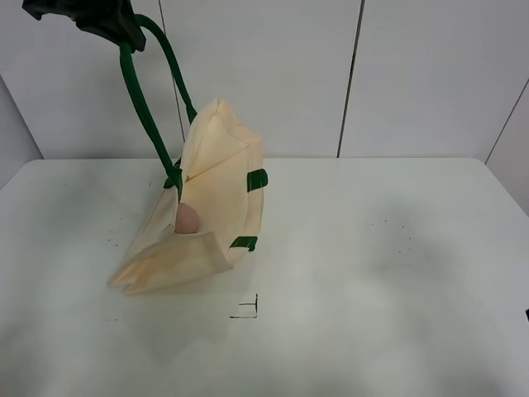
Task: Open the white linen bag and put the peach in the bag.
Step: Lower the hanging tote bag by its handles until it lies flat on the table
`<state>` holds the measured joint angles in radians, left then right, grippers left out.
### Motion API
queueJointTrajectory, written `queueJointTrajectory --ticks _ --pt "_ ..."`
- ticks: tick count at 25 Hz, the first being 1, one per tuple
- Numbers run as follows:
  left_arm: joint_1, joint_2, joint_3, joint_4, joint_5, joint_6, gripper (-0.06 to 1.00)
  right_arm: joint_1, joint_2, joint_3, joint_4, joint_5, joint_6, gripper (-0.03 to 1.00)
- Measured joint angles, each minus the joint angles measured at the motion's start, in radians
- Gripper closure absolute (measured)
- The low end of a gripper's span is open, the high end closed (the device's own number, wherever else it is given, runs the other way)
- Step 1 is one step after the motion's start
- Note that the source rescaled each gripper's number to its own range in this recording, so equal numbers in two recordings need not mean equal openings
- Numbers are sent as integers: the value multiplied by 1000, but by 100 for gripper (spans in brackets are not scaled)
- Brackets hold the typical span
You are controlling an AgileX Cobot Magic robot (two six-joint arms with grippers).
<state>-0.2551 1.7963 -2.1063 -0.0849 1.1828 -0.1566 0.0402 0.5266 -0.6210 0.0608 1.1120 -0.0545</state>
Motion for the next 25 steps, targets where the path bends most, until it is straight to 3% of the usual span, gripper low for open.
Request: queueJointTrajectory --ticks 4,10,17,25 --pt "0 0 0 0 0 0 94 0 -273 107 0 -54 -2 0" --pt "0 0 0 0 0 0 94 0 -516 127 0 -80 -2 0" --pt "0 0 13 0 0 0 94 2 -530 127 0 -81 -2 0" --pt "0 116 183 -63 -73 0 94 2 -530 127 4 -81 -2 0"
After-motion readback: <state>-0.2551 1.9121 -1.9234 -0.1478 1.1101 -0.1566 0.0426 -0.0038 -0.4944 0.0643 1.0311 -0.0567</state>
